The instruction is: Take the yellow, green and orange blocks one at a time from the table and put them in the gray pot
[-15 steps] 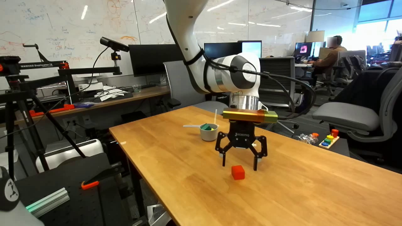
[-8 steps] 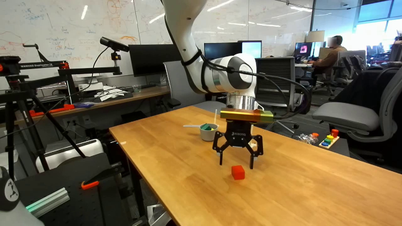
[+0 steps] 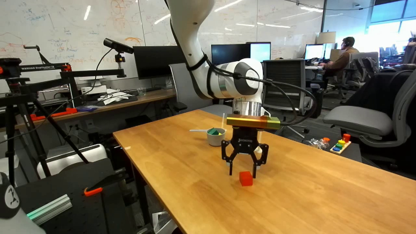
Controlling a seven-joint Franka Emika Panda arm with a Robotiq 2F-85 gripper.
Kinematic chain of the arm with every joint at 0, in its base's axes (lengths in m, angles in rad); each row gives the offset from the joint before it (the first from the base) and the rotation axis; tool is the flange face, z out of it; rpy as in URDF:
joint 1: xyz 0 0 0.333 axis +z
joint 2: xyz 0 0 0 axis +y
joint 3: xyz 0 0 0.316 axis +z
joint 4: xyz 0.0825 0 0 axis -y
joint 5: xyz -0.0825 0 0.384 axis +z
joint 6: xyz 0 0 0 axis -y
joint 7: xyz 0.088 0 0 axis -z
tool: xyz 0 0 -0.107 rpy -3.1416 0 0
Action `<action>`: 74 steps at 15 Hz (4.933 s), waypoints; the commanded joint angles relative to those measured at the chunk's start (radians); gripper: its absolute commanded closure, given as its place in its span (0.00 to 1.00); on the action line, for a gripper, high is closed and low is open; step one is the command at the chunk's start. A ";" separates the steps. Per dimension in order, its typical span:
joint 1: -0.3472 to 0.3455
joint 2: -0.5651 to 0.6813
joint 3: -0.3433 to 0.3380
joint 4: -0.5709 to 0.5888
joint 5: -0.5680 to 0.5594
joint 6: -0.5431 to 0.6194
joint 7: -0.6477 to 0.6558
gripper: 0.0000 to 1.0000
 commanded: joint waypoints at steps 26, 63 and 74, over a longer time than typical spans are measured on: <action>0.115 -0.084 0.123 0.092 -0.016 0.014 -0.001 0.87; 0.218 0.074 0.135 0.294 -0.025 0.007 0.016 0.87; 0.209 0.050 0.137 0.289 -0.016 -0.007 0.021 0.00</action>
